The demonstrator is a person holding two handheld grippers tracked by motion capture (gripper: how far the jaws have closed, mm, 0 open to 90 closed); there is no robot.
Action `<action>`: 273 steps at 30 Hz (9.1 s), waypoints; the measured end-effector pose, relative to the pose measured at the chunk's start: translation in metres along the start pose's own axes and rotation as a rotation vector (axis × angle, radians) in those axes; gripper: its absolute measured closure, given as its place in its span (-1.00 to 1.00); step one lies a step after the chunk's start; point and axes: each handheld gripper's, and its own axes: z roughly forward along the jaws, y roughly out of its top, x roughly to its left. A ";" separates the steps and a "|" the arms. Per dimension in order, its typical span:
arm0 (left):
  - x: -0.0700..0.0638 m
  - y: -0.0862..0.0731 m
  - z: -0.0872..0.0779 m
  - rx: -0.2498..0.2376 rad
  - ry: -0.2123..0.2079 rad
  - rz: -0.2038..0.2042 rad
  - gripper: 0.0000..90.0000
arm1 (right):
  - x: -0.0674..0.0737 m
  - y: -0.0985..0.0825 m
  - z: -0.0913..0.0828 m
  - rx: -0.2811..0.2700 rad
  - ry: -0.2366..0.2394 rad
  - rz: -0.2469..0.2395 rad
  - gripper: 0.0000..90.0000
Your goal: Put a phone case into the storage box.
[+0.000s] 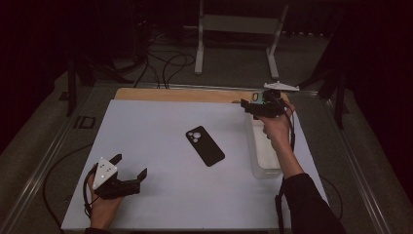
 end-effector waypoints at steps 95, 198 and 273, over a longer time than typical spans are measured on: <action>-0.002 0.000 0.001 0.005 -0.007 0.006 -1.00 | 0.120 -0.104 0.079 0.530 0.190 -0.289 -0.81; -0.047 0.079 0.087 0.085 -0.364 -0.205 -0.25 | 0.169 -0.084 -0.010 0.090 0.382 -0.363 -0.66; -0.062 0.082 0.080 0.034 -0.389 -0.099 0.79 | 0.141 -0.077 -0.015 0.015 0.531 -0.267 -0.82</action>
